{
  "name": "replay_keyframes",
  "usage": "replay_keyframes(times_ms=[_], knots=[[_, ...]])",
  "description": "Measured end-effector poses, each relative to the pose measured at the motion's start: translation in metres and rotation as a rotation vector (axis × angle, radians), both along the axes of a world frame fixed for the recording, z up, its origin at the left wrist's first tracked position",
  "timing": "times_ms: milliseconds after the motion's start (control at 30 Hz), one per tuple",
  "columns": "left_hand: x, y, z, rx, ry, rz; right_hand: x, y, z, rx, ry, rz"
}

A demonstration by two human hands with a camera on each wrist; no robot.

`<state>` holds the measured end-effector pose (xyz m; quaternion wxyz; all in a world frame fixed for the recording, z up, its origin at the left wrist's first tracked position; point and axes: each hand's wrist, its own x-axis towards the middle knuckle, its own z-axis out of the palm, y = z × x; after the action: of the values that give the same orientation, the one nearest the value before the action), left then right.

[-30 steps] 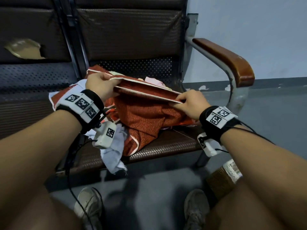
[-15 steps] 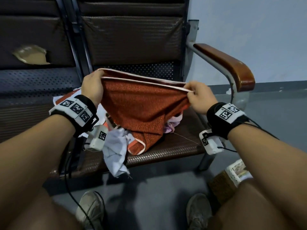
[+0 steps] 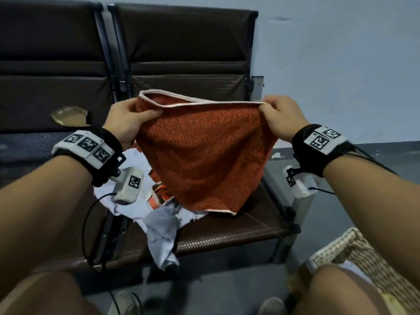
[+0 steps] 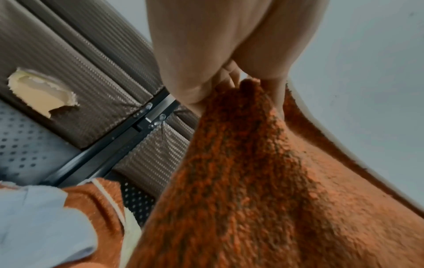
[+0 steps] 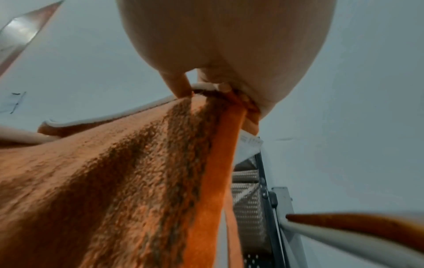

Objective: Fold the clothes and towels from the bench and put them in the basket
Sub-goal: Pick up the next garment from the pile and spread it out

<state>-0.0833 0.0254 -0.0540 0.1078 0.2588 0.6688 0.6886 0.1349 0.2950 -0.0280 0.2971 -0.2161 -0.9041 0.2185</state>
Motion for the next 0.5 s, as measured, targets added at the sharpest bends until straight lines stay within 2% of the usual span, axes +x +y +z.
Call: replay_keyframes(times_ms=[133, 267, 400, 500], knots=[[0.005, 0.005, 0.02, 0.068, 0.029, 0.029, 0.002, -0.002, 0.019, -0.046, 0.114, 0.001], [0.002, 0.016, 0.027, 0.111, 0.005, 0.181, -0.001, -0.002, 0.021, -0.116, -0.038, -0.039], [0.01, 0.037, 0.027, 0.057, -0.03, 0.312, -0.008, -0.009, 0.018, -0.406, -0.068, -0.038], [0.036, 0.054, 0.028, 0.024, -0.037, 0.277, -0.014, -0.027, 0.014, -0.558, -0.076, -0.015]])
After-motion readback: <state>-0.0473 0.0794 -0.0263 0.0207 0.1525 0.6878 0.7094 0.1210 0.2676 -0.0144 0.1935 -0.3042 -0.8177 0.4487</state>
